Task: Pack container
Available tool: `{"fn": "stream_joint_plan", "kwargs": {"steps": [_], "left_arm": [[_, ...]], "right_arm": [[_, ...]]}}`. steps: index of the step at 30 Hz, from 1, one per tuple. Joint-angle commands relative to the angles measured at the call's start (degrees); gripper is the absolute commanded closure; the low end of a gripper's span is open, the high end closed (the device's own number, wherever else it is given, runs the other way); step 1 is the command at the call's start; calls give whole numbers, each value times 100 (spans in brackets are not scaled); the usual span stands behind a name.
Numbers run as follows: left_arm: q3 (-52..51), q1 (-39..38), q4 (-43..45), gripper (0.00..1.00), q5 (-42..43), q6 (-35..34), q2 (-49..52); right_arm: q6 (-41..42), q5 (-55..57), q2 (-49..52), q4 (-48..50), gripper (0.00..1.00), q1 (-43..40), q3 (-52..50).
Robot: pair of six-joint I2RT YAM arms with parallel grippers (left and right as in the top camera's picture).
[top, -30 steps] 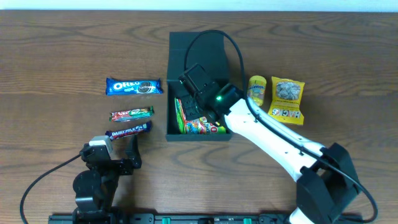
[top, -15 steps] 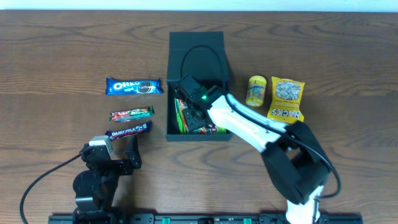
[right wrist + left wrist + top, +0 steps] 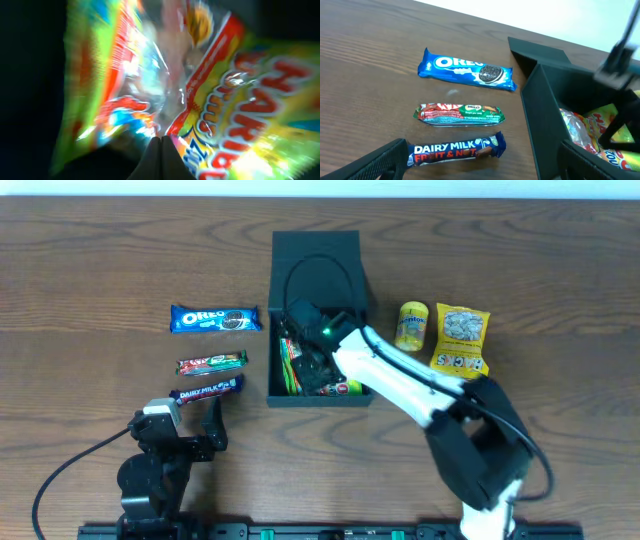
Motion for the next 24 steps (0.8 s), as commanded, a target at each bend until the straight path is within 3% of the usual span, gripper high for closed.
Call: {"fn": "stream_joint_plan", "kwargs": {"steps": [1, 3, 6, 8, 12, 14, 17, 21, 24], "left_arm": [[-114, 35, -44, 5, 4, -63, -33], [-114, 35, -42, 5, 4, -63, -33], [-114, 35, -42, 5, 24, -63, -33], [-114, 35, -44, 5, 179, -142, -33], [-114, 35, 175, 5, 774, -970, -33], [-114, 35, 1113, 5, 1108, -1714, -33], [-42, 35, 2315, 5, 1012, -2192, 48], [586, 35, 2122, 4, 730, -2382, 684], [1556, 35, 1563, 4, 592, -2378, 1790]], "right_arm": [[-216, -81, -977, 9, 93, -57, 378], [-249, -87, -1521, -24, 40, -155, 382], [-278, -90, -2044, -127, 13, -297, 380], [-291, -92, -2264, -136, 9, -393, 380], [-293, -94, -2518, -214, 1, -566, 380], [-293, -92, -2524, -365, 1, -608, 380], [-293, -92, -2524, -435, 1, -627, 380], [-337, -90, -2527, -404, 1, -667, 380], [-398, -90, -2527, -361, 1, -782, 380]]}}
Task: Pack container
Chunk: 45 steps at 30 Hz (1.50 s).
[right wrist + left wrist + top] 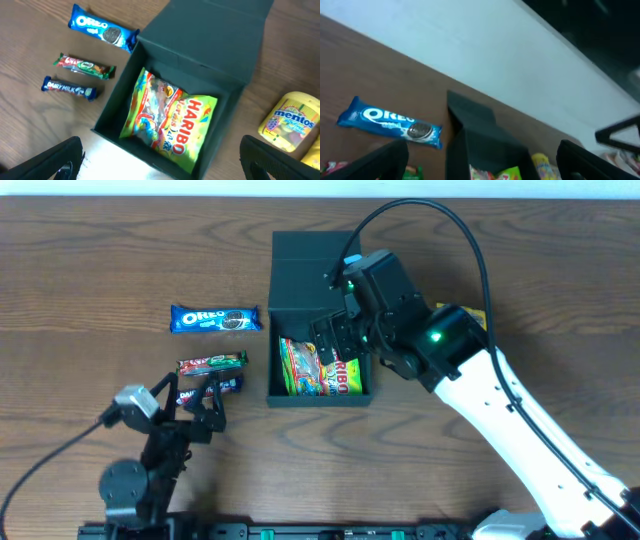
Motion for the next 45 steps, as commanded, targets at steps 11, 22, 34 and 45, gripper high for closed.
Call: {"fn": "stream_joint_plan", "kwargs": {"steps": [11, 22, 34, 45], "left_arm": [[4400, 33, -2131, 4, -509, -636, 5154], [5414, 24, -1622, 5, 452, -1016, 8244], [5414, 26, -1753, 0, -601, -3003, 9265], [5735, -4, -1886, 5, -461, -3943, 9949]], "right_arm": [[-114, 9, -15, 28, 1, -551, 13], [-92, 9, -15, 131, 1, -1069, 13], [-92, 28, -15, 256, 1, -1340, 13], [-96, 35, -13, 378, 1, -1770, 9]]}}
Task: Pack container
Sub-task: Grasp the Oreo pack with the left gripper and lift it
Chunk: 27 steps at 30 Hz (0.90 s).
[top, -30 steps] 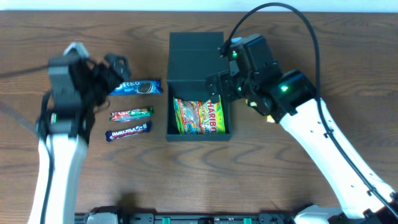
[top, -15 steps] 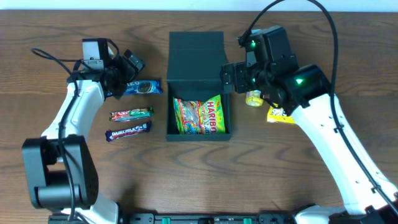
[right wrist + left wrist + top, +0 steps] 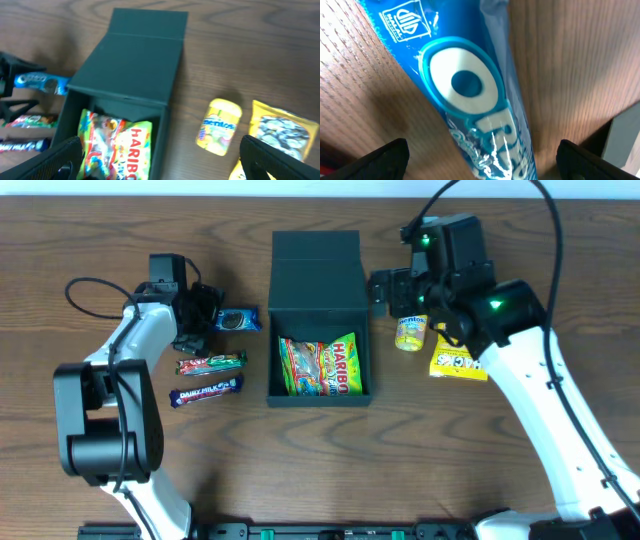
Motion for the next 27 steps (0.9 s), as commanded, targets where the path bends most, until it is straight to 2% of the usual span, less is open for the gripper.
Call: {"fn": "stream_joint_plan", "kwargs": {"steps": [1, 13, 23, 27], "left_arm": [[463, 4, -164, 5, -116, -376, 177], [2096, 0, -1845, 10, -76, -326, 1178], [2227, 50, -2288, 17, 50, -323, 1480], [2225, 59, -2321, 25, -11, -326, 1480]], "right_arm": [[-59, 24, -15, 7, 1, -210, 15], [-59, 22, -15, -9, 1, -654, 13], [-81, 24, -15, 13, 1, -697, 13], [-81, 24, -15, -4, 1, -697, 13]]}}
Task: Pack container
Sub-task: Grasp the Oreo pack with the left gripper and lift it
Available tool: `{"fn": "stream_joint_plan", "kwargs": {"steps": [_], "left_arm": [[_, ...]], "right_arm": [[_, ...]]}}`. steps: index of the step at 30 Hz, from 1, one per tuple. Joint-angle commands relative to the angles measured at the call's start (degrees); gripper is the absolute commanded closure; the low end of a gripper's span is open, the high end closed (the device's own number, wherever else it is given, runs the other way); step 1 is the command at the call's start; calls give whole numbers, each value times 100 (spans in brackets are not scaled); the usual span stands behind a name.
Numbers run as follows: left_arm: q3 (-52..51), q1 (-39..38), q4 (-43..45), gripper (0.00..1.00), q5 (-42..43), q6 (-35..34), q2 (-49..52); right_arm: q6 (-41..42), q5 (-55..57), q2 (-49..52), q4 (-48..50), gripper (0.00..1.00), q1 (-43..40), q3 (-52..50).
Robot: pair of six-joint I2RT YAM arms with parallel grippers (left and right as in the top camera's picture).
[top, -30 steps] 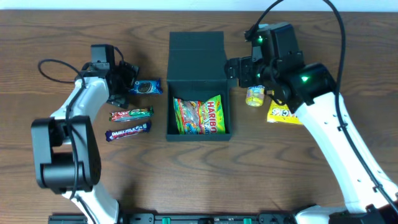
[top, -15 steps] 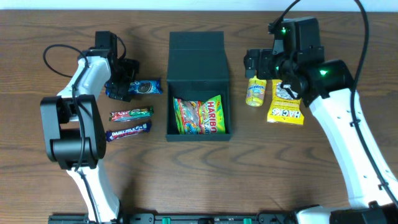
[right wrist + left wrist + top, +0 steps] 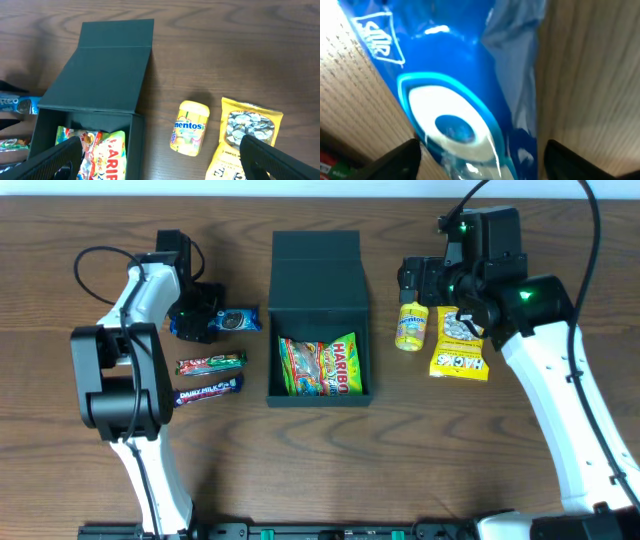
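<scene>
The black box (image 3: 315,275) stands open mid-table with a Haribo bag (image 3: 320,366) lying in it. My left gripper (image 3: 197,318) is down on the blue Oreo pack (image 3: 232,319), left of the box. In the left wrist view the Oreo pack (image 3: 470,100) fills the frame, and the left gripper (image 3: 481,150) is open with a finger on each side of it. My right gripper (image 3: 416,281) hangs open and empty above the Mentos tub (image 3: 410,326). The right wrist view shows the Mentos tub (image 3: 190,132) and a yellow sweets bag (image 3: 247,137).
A green-red bar (image 3: 212,363) and a Dairy Milk bar (image 3: 206,390) lie left of the box, nearer the front than the Oreo pack. The yellow sweets bag (image 3: 460,342) lies right of the Mentos tub. The left arm's cable (image 3: 95,265) loops at far left.
My left gripper sits lower over the Oreo pack, its fingers a little closer together. The right gripper has shifted right, away from the box and over the Mentos tub.
At first my right gripper was shut inside the box at the Haribo bag while the left arm rested near the front. Then the right one was open above the box, the bag left inside. Later the left gripper hung over the Oreo pack, and now it straddles the pack.
</scene>
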Motion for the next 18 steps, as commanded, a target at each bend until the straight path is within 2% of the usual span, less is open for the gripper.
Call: {"fn": "stream_joint_plan", "kwargs": {"steps": [1, 4, 6, 10, 13, 18], "left_arm": [[87, 52, -81, 27, -118, -7, 61], [87, 55, -127, 34, -173, -7, 61], [87, 68, -125, 44, -177, -13, 61], [87, 79, -129, 51, -175, -7, 61], [120, 76, -291, 65, -358, -7, 61], [409, 66, -669, 82, -376, 0, 59]], "right_arm": [[-79, 20, -15, -9, 1, -59, 13], [-79, 20, -15, -20, 1, -59, 13], [-79, 20, -15, -26, 1, -59, 13], [-79, 92, -15, -24, 1, -59, 13], [-76, 437, -15, -26, 1, -87, 13], [-24, 643, -17, -20, 1, -424, 15]]}}
